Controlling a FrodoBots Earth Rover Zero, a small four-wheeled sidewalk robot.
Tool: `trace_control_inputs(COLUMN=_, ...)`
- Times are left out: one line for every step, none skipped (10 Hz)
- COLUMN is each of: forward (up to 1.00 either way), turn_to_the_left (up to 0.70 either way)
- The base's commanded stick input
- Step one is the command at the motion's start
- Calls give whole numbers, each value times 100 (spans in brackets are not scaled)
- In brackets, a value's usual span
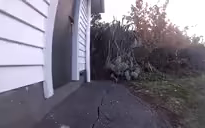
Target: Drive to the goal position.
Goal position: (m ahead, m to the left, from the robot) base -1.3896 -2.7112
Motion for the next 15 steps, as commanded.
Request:
trace_control_inputs(forward=0, turn_to_the_left=-37)
trace_control_inputs(forward=0, turn_to_the_left=-30)
trace_control_inputs(forward=0, turn_to_the_left=0)
trace_control_inputs(forward=0, turn_to_the_left=0)
trace_control_inputs(forward=0, turn_to_the_left=0)
trace_control_inputs(forward=0, turn_to_the_left=0)
trace_control_inputs(forward=0, turn_to_the_left=0)
trace_control_inputs(forward=0, turn_to_the_left=0)
trace_control_inputs(forward=0, turn_to_the_left=0)
trace_control_inputs(forward=0, turn_to_the_left=0)
trace_control_inputs(forward=0, turn_to_the_left=0)
trace_control_inputs(forward=0, turn_to_the_left=-8)
trace_control_inputs(forward=0, turn_to_the_left=-28)
trace_control_inputs(forward=0, turn_to_the_left=-24)
trace_control_inputs(forward=0, turn_to_the_left=-12)
